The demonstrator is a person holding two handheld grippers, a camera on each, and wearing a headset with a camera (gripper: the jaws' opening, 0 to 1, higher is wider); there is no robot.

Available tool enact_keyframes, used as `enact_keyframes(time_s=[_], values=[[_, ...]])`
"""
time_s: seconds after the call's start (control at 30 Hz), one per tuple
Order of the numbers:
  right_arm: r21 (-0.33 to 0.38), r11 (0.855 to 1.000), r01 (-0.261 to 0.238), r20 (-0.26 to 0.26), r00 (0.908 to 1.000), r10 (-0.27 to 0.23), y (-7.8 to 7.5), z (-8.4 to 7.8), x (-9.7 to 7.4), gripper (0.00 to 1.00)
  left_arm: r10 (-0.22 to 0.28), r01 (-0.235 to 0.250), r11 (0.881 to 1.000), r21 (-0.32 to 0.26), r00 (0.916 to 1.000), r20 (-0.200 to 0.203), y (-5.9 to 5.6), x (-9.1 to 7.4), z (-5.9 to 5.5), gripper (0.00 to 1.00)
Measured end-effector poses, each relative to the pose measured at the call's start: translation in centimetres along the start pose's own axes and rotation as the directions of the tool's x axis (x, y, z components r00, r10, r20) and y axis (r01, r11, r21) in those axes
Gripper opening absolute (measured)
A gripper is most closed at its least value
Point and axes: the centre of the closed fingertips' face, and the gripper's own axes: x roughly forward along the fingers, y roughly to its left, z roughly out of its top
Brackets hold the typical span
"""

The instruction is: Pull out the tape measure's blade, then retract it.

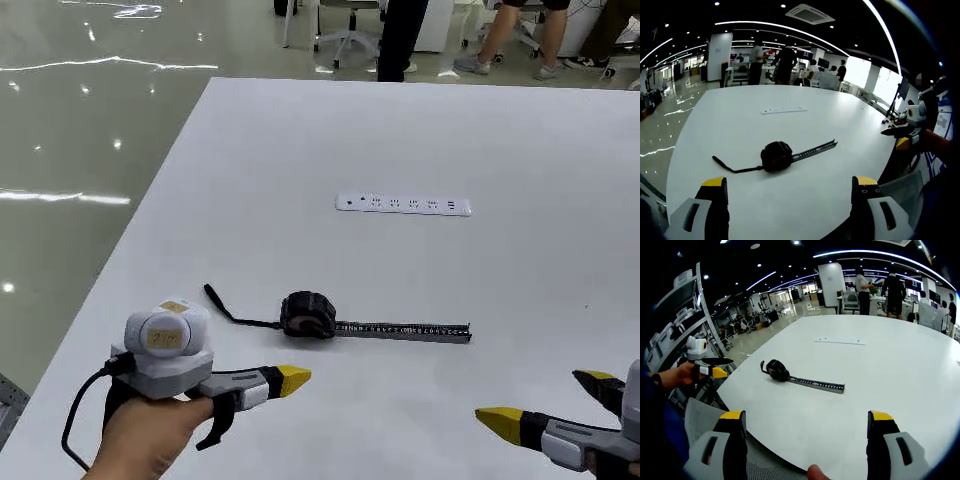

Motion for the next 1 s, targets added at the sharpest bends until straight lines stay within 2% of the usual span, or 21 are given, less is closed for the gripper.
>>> enact_keyframes(time_s=[0.17, 0.33, 0.6, 0.77, 1.0], values=[[0.014, 1.000, 0.006, 0.002, 1.0000, -0.006, 0.5, -0.2, -1.1, 1.00, 0.016, -0.016, 1.000, -0.003, 0.9998, 0.013, 0.1, -1.2, -0.2, 1.00], [0.014, 1.000, 0.000, 0.000, 1.0000, 0.000, 1.6, -0.2, -2.1, 1.00, 0.012, -0.011, 1.000, -0.014, 0.9999, 0.012, 0.0, -2.4, -0.5, 1.00], [0.006, 1.000, -0.003, -0.010, 0.9999, 0.003, 3.1, -0.4, -3.3, 1.00, 0.034, -0.034, 0.999, -0.009, 0.9994, 0.008, 0.2, -4.3, -1.1, 1.00], [-0.017, 1.000, 0.005, -0.018, 0.9998, -0.005, 3.5, -0.8, -3.7, 1.00, 0.050, -0.050, 0.999, 0.016, 0.9987, 0.002, 0.4, -4.8, -1.4, 1.00], [-0.003, 1.000, 0.002, -0.012, 0.9999, -0.002, 3.2, -1.1, -4.2, 1.00, 0.056, -0.056, 0.998, 0.007, 0.9984, 0.004, -0.2, -5.1, -1.1, 1.00]])
